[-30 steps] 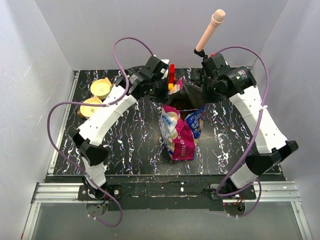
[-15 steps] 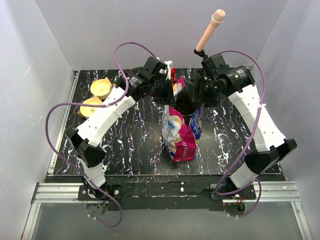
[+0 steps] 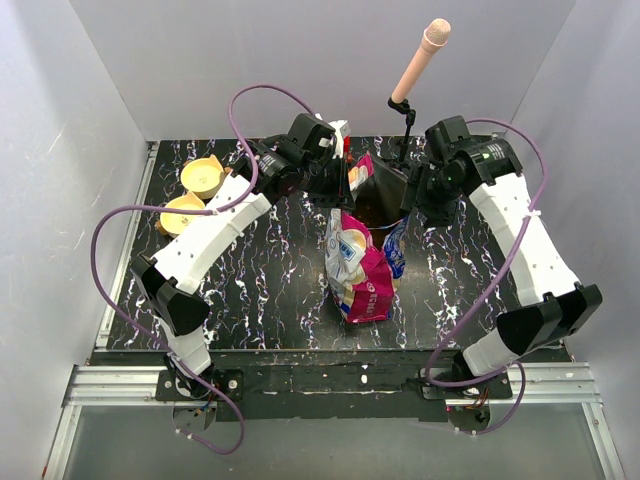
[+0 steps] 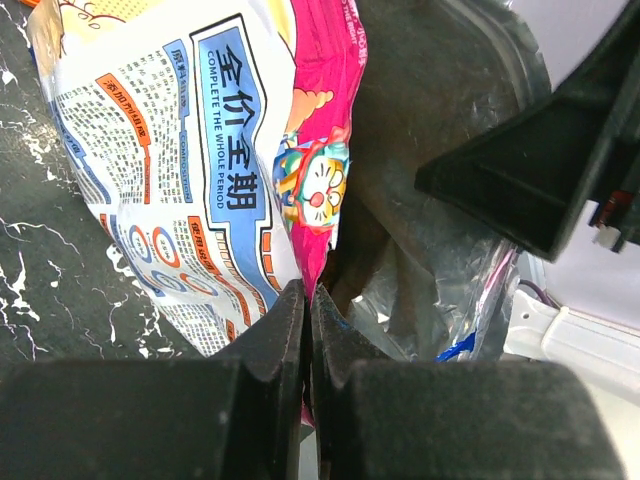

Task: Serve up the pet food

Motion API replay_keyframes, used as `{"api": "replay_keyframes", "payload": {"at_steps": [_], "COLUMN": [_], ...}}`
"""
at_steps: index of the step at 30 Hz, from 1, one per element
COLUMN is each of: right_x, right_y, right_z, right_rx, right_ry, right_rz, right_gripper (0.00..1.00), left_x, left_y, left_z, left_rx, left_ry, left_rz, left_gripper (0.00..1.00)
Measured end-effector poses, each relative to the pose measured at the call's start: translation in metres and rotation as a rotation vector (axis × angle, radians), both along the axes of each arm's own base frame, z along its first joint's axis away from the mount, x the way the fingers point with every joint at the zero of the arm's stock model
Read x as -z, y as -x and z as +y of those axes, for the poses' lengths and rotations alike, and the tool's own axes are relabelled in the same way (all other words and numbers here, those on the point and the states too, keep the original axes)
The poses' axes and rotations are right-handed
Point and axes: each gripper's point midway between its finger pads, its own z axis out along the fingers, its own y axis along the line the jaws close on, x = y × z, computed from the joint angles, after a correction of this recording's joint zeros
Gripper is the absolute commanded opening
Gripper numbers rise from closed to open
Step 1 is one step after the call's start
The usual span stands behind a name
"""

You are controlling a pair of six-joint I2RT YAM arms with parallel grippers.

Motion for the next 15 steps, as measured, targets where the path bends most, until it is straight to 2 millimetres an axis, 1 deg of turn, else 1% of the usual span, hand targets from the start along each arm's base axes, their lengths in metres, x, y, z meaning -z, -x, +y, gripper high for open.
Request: {"api": "replay_keyframes", "payload": {"at_steps": [3, 5, 8, 9, 10, 13, 15], "right_x": [-0.005, -0.005, -0.003, -0.002, -0.002, 0.000, 0.003], "right_y": [0.007, 0.008, 0.002, 0.001, 0.000, 0.002, 0.008], "right_z": [0.003, 0.007, 0.011, 0.011, 0.010, 0.004, 0.000], "right_rx": [-0.017, -0.025, -0.005, 0.006, 0.022, 0.073, 0.089], "right_ry": [-0.030, -0.050, -0.064, -0.067, -0.074, -0.129, -0.165], "right_rz": [0.002, 0.017, 0.035, 0.040, 0.045, 0.054, 0.067], "right_gripper": [0.61, 0.60, 0.64, 0.68, 0.78, 0.82, 0.80], "left_x": [0.000, 0.000, 0.000, 0.000, 0.000, 0.000, -0.001], "left_y": [0.000, 0.000, 0.001, 0.001, 0.001, 0.002, 0.002], "left_z": [0.000, -0.001, -0.001, -0.001, -0.001, -0.001, -0.002], "left_rx": [0.003, 0.009, 0.016, 0.019, 0.021, 0.027, 0.033], "left_ry": [0.001, 0.002, 0.003, 0.003, 0.003, 0.003, 0.008], "left_rz": [-0.001, -0.002, -0.004, -0.004, -0.005, -0.007, -0.009], "left_gripper": [0.00, 0.00, 0.00, 0.00, 0.00, 0.00, 0.00]}}
